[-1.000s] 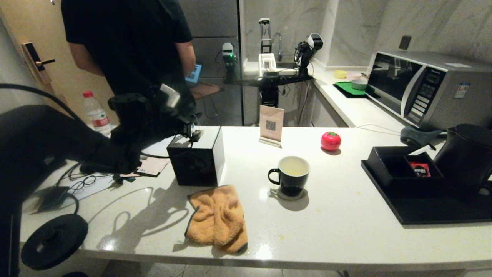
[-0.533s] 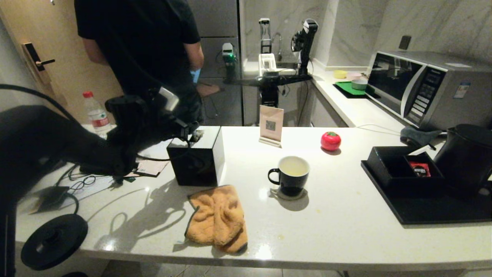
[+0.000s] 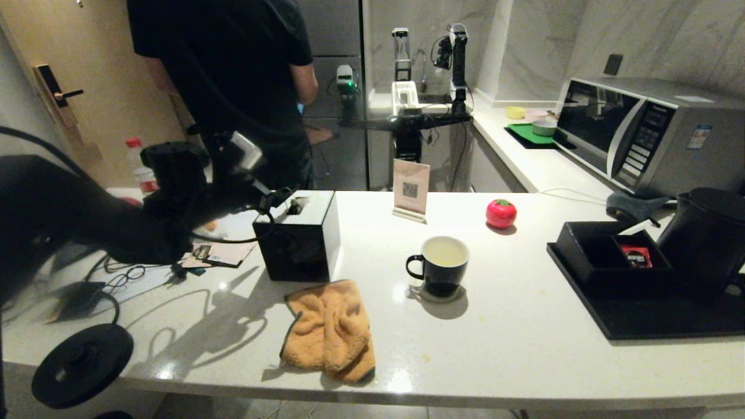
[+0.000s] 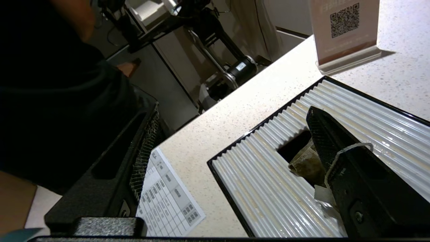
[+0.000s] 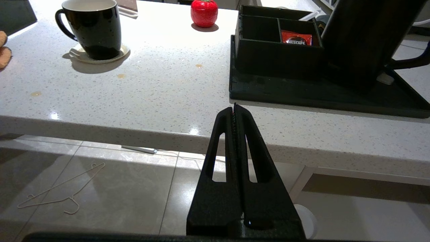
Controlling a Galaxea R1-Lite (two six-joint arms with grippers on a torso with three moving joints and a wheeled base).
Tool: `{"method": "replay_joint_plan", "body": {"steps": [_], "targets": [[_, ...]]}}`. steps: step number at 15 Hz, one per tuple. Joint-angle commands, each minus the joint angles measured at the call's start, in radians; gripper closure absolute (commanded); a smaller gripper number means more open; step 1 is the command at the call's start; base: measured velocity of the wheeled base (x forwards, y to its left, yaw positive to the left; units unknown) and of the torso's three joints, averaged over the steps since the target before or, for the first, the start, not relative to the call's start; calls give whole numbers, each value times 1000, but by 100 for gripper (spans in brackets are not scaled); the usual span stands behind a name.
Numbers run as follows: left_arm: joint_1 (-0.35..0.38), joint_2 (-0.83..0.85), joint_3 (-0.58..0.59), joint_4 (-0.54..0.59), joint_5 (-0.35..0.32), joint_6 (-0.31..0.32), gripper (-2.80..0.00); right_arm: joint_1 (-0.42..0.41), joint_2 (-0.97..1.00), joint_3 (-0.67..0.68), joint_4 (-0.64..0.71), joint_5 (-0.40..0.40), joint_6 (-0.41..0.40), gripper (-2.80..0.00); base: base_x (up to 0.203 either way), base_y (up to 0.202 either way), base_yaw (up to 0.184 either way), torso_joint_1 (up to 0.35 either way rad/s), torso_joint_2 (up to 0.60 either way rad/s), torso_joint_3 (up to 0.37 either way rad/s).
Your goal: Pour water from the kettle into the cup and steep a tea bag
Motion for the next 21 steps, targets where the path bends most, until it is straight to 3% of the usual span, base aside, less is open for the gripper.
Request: {"method": "replay_joint_plan", "body": {"steps": [1, 6, 8, 12, 17, 21], "targets": [[11, -8, -1, -14, -5, 24, -280, 1, 1, 0, 0, 0, 0, 0, 0, 0, 0, 0, 0, 0], [34, -18, -3, -41, -8, 73, -280, 1, 1, 0, 0, 0, 0, 0, 0, 0, 0, 0, 0, 0], [53, -28, -4, -18, -67, 87, -280, 0, 1, 0, 0, 0, 0, 0, 0, 0, 0, 0, 0, 0], [90, -52, -10, 63, -136, 200, -280, 1, 1, 0, 0, 0, 0, 0, 0, 0, 0, 0, 0, 0], [91, -54, -12, 87, -140, 283, -280, 1, 1, 0, 0, 0, 0, 0, 0, 0, 0, 0, 0, 0], [89, -109, -13, 261, -140, 364, -280, 0, 1, 0, -1, 0, 0, 0, 0, 0, 0, 0, 0, 0]]}}
